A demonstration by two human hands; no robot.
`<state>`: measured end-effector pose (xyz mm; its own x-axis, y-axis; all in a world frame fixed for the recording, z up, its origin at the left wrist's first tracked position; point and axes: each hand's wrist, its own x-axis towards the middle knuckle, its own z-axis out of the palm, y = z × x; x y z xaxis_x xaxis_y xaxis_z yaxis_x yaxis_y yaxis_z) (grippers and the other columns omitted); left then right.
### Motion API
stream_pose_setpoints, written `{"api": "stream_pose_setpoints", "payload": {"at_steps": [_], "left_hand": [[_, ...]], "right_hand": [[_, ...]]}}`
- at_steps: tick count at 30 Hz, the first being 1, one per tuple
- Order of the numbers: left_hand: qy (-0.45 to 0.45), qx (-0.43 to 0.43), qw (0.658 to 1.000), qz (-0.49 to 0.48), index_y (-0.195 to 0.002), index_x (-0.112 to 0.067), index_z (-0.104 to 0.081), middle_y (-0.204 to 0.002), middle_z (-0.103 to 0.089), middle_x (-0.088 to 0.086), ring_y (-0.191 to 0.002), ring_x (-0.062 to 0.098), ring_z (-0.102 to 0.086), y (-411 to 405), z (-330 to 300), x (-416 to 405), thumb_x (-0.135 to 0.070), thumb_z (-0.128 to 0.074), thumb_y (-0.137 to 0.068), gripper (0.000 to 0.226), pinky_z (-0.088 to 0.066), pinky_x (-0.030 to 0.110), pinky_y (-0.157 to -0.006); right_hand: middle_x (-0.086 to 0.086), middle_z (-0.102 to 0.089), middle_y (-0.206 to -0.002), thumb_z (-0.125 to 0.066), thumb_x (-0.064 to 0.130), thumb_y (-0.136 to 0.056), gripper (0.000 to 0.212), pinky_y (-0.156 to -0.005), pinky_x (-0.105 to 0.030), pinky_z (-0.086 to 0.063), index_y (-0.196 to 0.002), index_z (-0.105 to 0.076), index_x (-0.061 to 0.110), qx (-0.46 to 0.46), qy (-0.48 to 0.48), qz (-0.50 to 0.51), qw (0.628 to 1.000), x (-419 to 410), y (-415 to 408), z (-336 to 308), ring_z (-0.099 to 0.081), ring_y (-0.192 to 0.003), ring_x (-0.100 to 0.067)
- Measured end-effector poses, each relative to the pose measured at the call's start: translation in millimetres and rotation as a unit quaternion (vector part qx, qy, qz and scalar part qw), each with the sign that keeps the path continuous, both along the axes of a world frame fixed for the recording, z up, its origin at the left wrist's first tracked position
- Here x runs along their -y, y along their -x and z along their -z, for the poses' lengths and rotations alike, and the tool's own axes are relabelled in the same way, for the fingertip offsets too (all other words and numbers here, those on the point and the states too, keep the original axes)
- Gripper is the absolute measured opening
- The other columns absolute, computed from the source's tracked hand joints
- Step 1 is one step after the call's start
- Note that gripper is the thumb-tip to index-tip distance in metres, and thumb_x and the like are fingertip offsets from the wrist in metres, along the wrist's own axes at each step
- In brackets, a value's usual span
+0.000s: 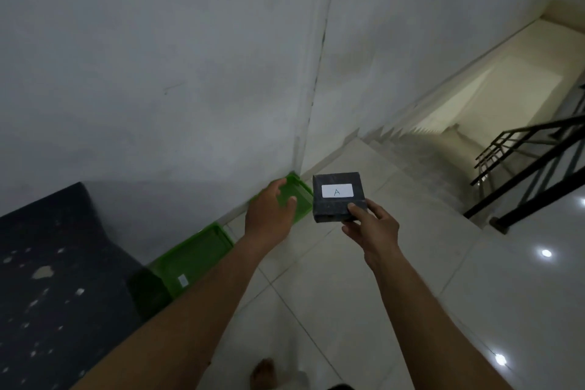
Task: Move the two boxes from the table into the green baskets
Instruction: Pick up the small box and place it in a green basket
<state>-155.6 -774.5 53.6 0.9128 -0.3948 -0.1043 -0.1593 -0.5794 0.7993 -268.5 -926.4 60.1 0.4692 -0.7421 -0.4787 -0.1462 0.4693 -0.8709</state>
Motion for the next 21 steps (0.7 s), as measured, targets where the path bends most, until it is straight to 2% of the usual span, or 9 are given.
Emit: {"api": "stream_pose_setpoints", "payload": {"at_steps": [2, 6, 9, 16, 19, 21], "left_hand": [[-0.004, 0.000, 1.000, -0.006, -0.140, -0.028, -0.047, -0.132, -0.059, 0.002, -0.116, 0.020, -0.058, -18.5, -2.8, 5.6, -0.033, -0.053, -0.094, 0.047, -0.043, 0.024, -0.090], [0.004, -0.018, 0.998, -0.058, -0.140, -0.030, -0.047, -0.135, -0.058, 0.002, -0.121, 0.020, -0.056, -59.6, 1.0, 12.3, -0.034, -0.055, -0.094, 0.047, -0.047, 0.034, -0.100], [0.002, -0.016, 0.994, -0.110, -0.140, -0.031, -0.046, -0.135, -0.058, 0.002, -0.120, 0.020, -0.056, -92.8, 8.3, 16.1, -0.036, -0.056, -0.093, 0.048, -0.047, 0.033, -0.099], [-0.027, -0.038, 0.973, -0.227, -0.141, -0.031, -0.044, -0.136, -0.057, 0.001, -0.120, 0.019, -0.056, -148.6, 14.5, 26.6, -0.038, -0.053, -0.095, 0.048, -0.044, 0.030, -0.098], [-0.022, -0.048, 0.955, -0.292, -0.141, -0.029, -0.046, -0.136, -0.057, 0.002, -0.118, 0.019, -0.056, -158.9, 18.8, 23.8, -0.038, -0.054, -0.095, 0.048, -0.042, 0.026, -0.094], [-0.012, -0.057, 0.942, -0.330, -0.141, -0.028, -0.046, -0.136, -0.057, 0.003, -0.118, 0.020, -0.056, -162.1, 23.2, 17.9, -0.036, -0.054, -0.095, 0.048, -0.042, 0.025, -0.094]], "right_hand": [[-0.022, -0.069, -0.109, -0.074, 0.004, -0.084, 0.052, -0.062, -0.031, -0.059, -0.133, -0.057, 0.009, 0.001, -0.005, -0.010, 1.000, 11.6, -24.3, -1.0, -0.072, -0.076, -0.025], [-0.023, -0.068, -0.109, -0.073, 0.003, -0.083, 0.051, -0.065, -0.033, -0.058, -0.132, -0.058, 0.009, -0.004, -0.001, -0.054, 0.999, 36.3, -79.1, 2.4, -0.072, -0.080, -0.030], [-0.024, -0.069, -0.111, -0.074, 0.003, -0.083, 0.051, -0.068, -0.035, -0.059, -0.131, -0.060, 0.009, -0.010, 0.005, -0.099, 0.995, 52.3, -127.6, 10.3, -0.072, -0.089, -0.034], [-0.017, -0.071, -0.108, -0.078, 0.006, -0.079, 0.045, -0.063, -0.030, -0.060, -0.122, -0.065, 0.012, -0.031, 0.005, -0.238, 0.971, 73.2, -234.7, 33.5, -0.071, -0.083, -0.027], [-0.016, -0.069, -0.116, -0.082, 0.011, -0.076, 0.048, -0.079, -0.042, -0.061, -0.122, -0.067, 0.014, -0.036, 0.005, -0.301, 0.953, 66.7, -272.3, 49.9, -0.071, -0.093, -0.029], [-0.016, -0.071, -0.113, -0.080, 0.012, -0.077, 0.051, -0.084, -0.045, -0.060, -0.126, -0.065, 0.013, -0.044, 0.004, -0.343, 0.938, 56.4, -289.6, 59.1, -0.072, -0.093, -0.029]]}}
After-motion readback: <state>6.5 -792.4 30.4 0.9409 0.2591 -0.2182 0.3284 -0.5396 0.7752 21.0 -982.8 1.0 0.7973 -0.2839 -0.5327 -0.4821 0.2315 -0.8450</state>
